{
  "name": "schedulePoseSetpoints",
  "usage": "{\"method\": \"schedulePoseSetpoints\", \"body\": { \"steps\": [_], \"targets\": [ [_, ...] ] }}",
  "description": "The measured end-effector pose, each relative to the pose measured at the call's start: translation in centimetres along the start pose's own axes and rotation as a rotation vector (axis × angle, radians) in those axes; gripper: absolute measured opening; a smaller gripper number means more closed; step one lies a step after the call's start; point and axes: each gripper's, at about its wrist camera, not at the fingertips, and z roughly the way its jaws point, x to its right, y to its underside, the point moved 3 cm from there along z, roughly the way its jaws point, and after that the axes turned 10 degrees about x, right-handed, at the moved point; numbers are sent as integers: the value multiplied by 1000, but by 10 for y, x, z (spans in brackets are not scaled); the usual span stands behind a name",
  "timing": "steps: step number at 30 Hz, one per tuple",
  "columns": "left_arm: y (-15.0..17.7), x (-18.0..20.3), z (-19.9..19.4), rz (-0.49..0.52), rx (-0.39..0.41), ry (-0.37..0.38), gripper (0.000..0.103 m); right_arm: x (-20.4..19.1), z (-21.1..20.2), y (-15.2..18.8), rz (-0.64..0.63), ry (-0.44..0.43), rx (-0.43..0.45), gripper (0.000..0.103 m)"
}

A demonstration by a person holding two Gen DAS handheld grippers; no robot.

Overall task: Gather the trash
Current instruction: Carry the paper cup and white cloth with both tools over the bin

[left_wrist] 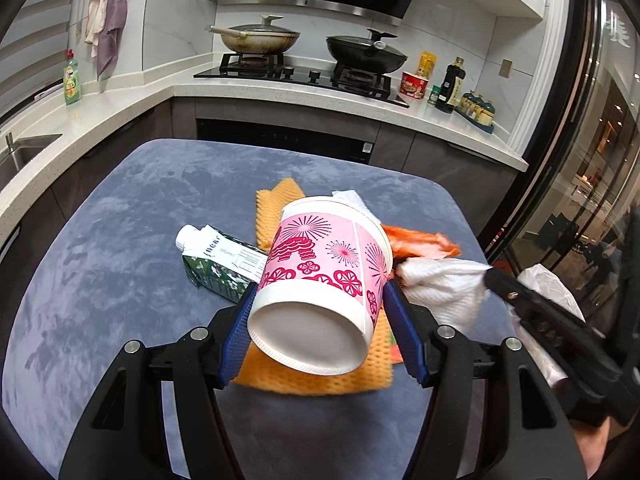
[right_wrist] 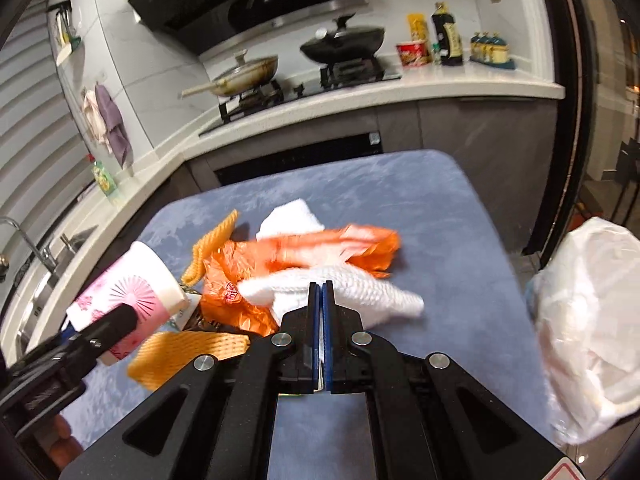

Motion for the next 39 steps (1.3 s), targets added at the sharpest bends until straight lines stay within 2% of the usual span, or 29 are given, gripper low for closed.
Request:
{"method": "schedulePoseSetpoints", "body": {
  "steps": [11,21,28,39],
  "targets": [
    [6,41,-35,48,27,47,59,19,-75,-22,23,6,117,2],
    [11,91,-54,117,46,107,59,53,-115,-30,63,38,184,2],
    [17,142,-57,176,46,171,60,96,-140,-31,102,100,216,2],
    [31,233,-40,275,16,292,60,191,-168,-27,184,248,224,2]
  ]
}}
